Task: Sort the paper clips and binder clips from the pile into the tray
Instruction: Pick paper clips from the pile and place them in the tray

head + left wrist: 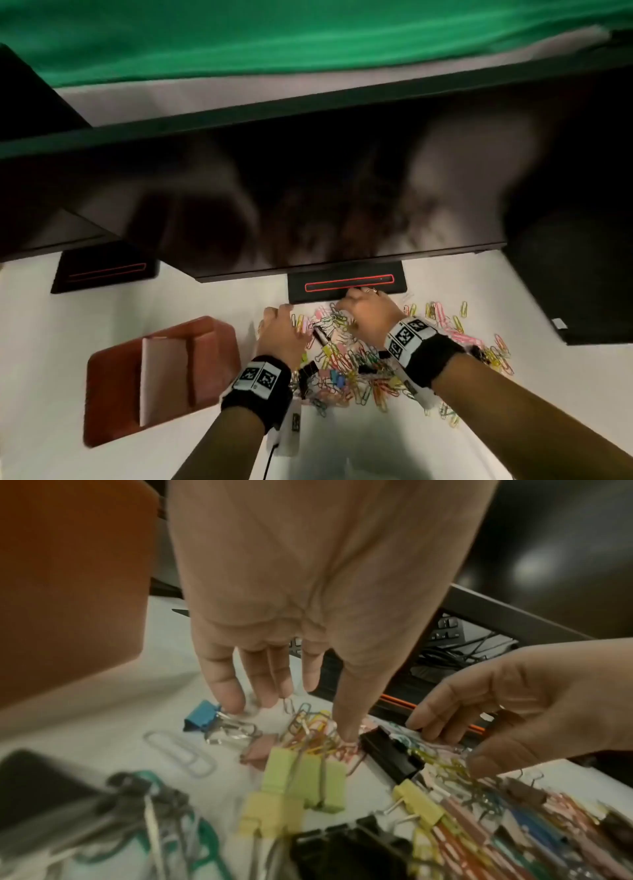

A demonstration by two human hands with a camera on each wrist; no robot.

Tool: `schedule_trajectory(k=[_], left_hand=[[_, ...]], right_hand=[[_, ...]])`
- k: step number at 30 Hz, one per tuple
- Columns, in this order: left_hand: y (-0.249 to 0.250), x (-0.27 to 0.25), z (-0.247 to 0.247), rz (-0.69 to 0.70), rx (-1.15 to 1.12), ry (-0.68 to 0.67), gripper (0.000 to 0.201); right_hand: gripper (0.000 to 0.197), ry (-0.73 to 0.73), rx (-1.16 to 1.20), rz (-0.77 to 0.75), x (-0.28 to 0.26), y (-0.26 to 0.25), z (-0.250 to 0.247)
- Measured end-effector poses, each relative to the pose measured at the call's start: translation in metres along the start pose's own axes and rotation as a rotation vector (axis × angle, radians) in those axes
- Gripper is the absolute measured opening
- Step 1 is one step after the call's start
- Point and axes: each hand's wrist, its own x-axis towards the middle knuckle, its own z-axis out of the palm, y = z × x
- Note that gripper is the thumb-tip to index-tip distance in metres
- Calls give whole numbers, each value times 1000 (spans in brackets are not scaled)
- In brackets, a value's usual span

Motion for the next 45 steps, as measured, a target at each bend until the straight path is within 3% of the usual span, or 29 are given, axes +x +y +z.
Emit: schedule_trajectory(k=[4, 11, 20, 29, 34, 38, 41, 45], left_hand=[[-6, 10, 12, 52, -53, 0, 48], [-10, 14, 18, 71, -103, -48, 15], [-11, 10, 18, 138, -47, -56, 10], [-5, -30, -23, 128, -325, 93, 8], [-25, -67, -75, 178, -583, 224, 8], [-70, -79, -112, 108, -777, 253, 9], [-105, -84, -129, 69, -906, 277, 11], [-146, -88, -141, 40, -892, 270, 5]], right_hand=[[50, 40, -40, 34, 4, 2, 12], [29, -9, 67, 118, 2, 5, 18], [21, 30, 133, 115, -13, 5, 24], [17, 223, 294, 1, -48, -2, 0], [12, 342, 361, -107, -45, -48, -19], [9, 380, 409, -222, -26, -112, -35], [8, 365, 442, -261, -2, -162, -38], [12, 284, 429, -289, 30, -218, -23]])
